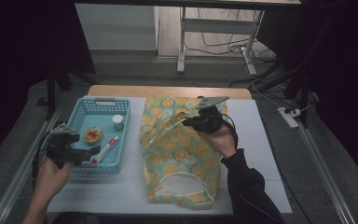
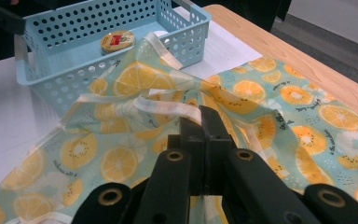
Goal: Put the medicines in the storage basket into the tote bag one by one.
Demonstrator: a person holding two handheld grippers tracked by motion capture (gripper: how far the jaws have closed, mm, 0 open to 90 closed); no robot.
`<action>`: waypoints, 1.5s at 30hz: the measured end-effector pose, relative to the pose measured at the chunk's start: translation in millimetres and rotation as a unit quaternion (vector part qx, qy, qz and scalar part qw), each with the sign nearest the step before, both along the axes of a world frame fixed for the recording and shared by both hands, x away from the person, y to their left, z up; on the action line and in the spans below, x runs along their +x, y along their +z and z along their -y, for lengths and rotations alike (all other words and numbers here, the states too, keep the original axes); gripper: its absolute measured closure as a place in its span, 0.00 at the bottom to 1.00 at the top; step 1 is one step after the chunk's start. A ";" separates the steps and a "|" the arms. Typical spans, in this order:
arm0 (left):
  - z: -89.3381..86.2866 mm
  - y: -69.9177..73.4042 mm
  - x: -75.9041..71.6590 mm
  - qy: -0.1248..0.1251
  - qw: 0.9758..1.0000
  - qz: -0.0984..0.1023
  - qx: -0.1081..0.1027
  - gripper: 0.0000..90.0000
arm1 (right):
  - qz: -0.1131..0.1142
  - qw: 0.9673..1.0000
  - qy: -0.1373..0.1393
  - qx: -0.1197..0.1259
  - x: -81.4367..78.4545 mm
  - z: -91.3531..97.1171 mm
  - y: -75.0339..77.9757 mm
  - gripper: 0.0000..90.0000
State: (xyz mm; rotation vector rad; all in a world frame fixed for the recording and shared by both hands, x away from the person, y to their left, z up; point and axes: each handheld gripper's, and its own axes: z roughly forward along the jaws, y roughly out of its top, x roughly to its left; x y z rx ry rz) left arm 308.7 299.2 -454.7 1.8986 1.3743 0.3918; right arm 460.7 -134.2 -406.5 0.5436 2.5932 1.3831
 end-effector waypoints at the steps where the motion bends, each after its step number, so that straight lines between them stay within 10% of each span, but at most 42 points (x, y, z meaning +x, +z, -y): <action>1: -0.4 0.1 3.1 0.001 1.000 -0.001 0.000 0.00 | 0.001 1.000 -0.001 0.000 -0.1 0.0 -0.1 0.99; 45: -18.9 -41.4 107.8 0.028 0.996 -0.073 0.042 0.00 | 0.004 1.000 0.005 0.002 -1.5 -0.7 -0.1 0.99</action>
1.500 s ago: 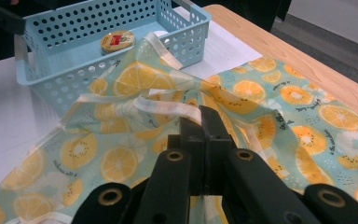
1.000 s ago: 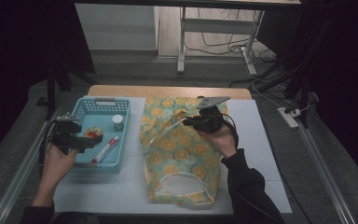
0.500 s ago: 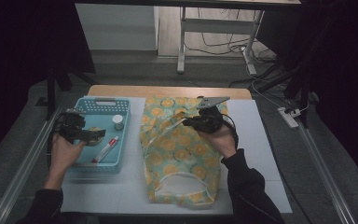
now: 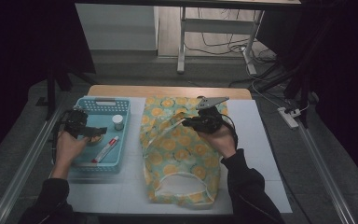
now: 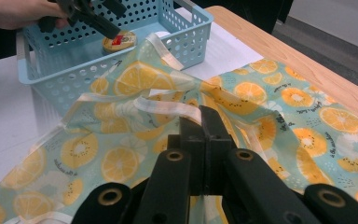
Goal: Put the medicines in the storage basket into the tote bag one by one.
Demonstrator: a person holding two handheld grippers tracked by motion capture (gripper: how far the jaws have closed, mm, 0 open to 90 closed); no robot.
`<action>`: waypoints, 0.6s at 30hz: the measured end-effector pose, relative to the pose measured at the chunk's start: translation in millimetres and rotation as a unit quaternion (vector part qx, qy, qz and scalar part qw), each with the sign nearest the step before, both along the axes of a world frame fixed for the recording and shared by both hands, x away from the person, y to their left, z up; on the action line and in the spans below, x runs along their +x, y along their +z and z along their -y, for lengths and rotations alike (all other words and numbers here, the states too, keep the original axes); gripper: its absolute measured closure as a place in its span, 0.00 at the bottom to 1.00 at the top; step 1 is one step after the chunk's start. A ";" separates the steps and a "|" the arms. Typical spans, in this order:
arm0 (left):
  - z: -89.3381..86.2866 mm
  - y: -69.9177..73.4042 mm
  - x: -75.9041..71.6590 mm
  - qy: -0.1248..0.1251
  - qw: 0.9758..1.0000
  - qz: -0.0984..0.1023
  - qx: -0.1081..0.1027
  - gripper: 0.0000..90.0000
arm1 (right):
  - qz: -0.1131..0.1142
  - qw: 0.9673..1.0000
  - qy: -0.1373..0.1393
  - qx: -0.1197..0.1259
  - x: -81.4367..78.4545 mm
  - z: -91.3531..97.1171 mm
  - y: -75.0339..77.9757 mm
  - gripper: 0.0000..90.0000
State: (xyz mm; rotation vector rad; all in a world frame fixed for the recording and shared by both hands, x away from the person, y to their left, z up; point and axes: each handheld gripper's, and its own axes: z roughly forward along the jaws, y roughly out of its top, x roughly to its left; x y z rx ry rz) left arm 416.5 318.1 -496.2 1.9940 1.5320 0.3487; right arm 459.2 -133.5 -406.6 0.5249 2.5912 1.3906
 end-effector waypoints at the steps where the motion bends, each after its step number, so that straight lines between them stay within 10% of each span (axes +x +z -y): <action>1: 0.1 -1.7 1.7 0.001 1.000 -0.003 0.001 0.00 | 0.000 1.000 0.000 0.000 0.0 -0.1 -0.1 0.99; 18: 3.6 -24.1 20.3 -0.008 0.997 -0.064 0.046 0.00 | 0.002 1.000 0.000 0.000 -0.8 0.0 0.4 0.99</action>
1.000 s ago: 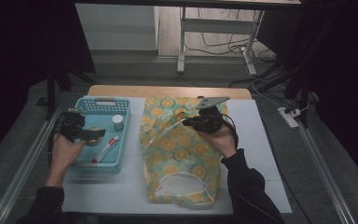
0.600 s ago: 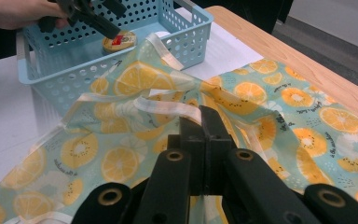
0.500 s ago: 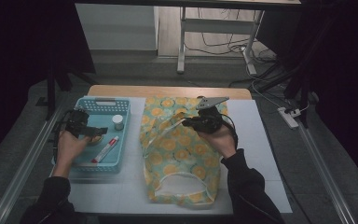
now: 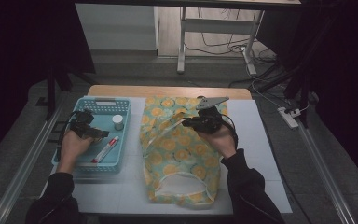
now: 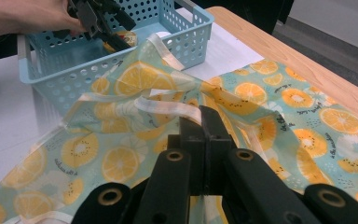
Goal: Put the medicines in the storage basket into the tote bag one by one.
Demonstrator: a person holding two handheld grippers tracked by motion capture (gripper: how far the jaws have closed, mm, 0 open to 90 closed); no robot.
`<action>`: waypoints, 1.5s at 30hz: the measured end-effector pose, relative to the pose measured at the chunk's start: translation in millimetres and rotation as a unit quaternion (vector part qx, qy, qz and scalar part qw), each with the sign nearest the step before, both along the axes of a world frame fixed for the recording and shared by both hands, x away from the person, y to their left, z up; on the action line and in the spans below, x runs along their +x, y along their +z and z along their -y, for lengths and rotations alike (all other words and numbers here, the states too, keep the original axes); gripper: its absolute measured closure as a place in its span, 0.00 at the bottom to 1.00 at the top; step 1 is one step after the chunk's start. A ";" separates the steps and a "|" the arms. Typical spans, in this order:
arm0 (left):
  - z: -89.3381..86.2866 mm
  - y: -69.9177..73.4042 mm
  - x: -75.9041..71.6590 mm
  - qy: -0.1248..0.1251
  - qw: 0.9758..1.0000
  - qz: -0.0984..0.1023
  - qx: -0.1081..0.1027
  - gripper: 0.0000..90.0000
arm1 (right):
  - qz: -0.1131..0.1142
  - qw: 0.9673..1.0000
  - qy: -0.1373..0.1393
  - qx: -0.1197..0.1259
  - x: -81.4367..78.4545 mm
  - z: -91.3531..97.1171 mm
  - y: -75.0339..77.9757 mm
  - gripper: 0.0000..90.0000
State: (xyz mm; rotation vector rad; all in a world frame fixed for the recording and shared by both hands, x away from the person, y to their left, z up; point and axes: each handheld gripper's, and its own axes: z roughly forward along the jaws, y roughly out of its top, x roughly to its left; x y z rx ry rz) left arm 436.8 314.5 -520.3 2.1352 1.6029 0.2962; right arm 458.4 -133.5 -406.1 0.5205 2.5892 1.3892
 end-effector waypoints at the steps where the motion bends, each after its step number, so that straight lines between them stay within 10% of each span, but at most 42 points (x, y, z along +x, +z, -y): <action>1: 0.1 -0.6 0.5 0.001 1.000 -0.004 0.000 0.00 | 0.000 1.000 0.000 0.000 0.0 0.0 0.0 0.99; 24: 3.3 1.0 0.1 0.024 0.996 -0.073 0.038 0.22 | 0.001 1.000 0.000 0.000 0.3 -0.2 -0.5 0.99; 45: 12.3 29.6 -10.9 -0.016 1.000 -0.013 0.009 0.22 | -0.002 1.000 -0.005 0.005 0.4 0.2 0.0 0.99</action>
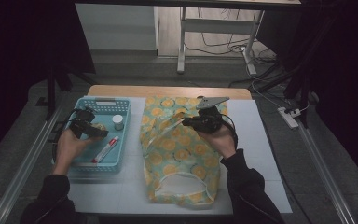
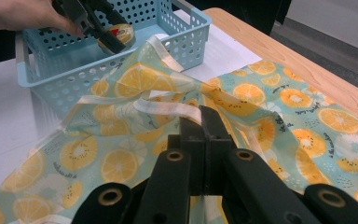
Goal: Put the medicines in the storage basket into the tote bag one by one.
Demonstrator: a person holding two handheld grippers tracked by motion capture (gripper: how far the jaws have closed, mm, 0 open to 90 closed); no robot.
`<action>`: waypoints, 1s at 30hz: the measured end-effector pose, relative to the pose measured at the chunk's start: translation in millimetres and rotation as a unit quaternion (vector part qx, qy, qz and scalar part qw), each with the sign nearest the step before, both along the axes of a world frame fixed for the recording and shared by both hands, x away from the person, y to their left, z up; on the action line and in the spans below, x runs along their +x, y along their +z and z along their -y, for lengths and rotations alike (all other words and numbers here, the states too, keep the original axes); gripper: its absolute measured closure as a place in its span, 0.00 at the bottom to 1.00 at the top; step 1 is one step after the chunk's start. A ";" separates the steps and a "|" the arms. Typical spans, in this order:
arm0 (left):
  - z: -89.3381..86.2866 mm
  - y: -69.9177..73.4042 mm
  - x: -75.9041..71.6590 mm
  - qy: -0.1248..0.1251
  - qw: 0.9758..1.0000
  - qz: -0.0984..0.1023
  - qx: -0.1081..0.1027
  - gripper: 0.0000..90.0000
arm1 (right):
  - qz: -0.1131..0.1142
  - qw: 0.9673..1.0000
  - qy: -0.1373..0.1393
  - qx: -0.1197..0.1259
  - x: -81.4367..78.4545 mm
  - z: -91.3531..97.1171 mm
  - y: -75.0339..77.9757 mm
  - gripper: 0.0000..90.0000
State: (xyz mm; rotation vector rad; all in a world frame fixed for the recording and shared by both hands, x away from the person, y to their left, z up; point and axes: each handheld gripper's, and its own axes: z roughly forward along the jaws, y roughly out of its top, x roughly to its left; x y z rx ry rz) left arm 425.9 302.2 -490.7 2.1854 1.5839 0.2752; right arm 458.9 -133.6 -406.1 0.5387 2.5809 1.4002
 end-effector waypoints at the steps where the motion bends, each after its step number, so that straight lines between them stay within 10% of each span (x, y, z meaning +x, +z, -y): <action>1: 0.6 1.7 -1.1 -0.002 1.000 0.003 -0.003 0.22 | 0.000 1.000 -0.001 0.000 0.0 0.0 0.0 0.99; 30: 45.3 54.8 -48.3 -0.099 0.989 0.089 -0.066 0.22 | 0.006 1.000 -0.004 0.003 0.8 1.1 -0.2 0.99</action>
